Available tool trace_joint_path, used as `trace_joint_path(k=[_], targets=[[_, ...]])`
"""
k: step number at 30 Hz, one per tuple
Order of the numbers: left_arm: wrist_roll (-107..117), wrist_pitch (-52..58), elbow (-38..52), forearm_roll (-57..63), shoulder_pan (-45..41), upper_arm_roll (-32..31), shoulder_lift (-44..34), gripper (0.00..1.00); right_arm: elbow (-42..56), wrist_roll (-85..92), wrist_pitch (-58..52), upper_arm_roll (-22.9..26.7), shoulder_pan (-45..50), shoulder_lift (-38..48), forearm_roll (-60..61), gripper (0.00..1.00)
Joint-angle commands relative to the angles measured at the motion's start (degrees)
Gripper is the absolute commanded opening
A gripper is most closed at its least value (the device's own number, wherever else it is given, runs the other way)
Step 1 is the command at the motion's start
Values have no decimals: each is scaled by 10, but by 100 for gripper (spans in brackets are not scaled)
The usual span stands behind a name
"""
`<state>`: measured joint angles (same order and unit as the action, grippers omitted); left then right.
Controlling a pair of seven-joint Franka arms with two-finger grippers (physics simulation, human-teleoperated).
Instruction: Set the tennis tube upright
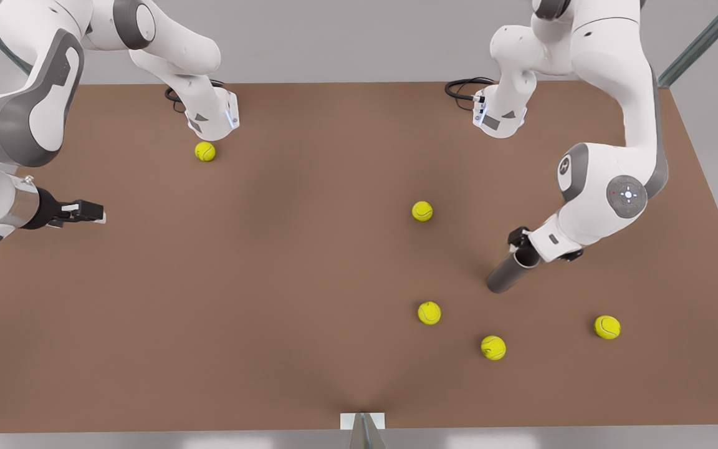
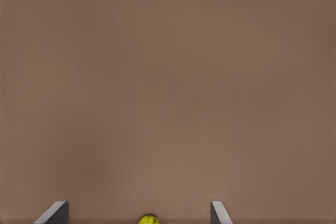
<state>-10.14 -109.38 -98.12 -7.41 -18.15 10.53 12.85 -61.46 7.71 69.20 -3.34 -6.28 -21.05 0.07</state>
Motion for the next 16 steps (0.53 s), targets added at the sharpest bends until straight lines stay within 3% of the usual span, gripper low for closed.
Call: trace_joint_path(k=[1, 5, 16], targets=[[35, 20, 0, 1, 5, 0, -15, 100, 0, -2, 0, 0, 0, 0, 1, 100], [61, 130, 42, 46, 5, -1, -78, 100, 4, 4, 1, 0, -4, 0, 1, 100], [60, 149, 41, 63, 6, -1, -115, 100, 10, 4, 55, 3, -7, 1, 4, 100]])
